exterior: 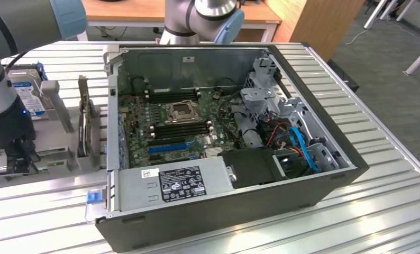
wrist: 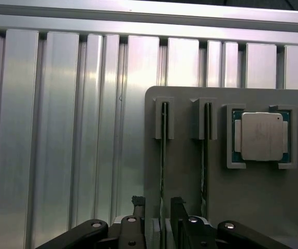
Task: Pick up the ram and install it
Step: 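Pick up the ram and move it above insertion slot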
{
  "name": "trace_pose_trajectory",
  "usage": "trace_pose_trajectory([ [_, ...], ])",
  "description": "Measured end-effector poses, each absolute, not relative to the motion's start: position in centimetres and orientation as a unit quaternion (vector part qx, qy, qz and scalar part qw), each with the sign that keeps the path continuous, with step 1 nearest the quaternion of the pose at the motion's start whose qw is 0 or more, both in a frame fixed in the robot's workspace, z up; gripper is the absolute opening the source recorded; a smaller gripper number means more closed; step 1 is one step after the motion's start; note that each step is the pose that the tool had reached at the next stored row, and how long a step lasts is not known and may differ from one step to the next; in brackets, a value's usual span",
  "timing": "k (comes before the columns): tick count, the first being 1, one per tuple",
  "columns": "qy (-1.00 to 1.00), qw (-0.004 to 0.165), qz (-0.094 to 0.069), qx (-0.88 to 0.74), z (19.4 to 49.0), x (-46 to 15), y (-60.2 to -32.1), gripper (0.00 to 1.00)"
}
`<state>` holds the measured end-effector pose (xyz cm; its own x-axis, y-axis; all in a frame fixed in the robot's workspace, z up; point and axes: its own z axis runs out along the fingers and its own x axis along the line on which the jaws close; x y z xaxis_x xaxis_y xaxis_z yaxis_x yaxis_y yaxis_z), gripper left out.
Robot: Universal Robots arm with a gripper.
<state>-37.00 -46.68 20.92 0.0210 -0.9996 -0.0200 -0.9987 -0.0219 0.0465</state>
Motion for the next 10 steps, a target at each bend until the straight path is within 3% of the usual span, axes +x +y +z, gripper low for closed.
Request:
trace_pose_trajectory([
  [10, -0.699, 0.008, -0.025, 0.714, 20.86, -36.73, -46.66, 0.33],
])
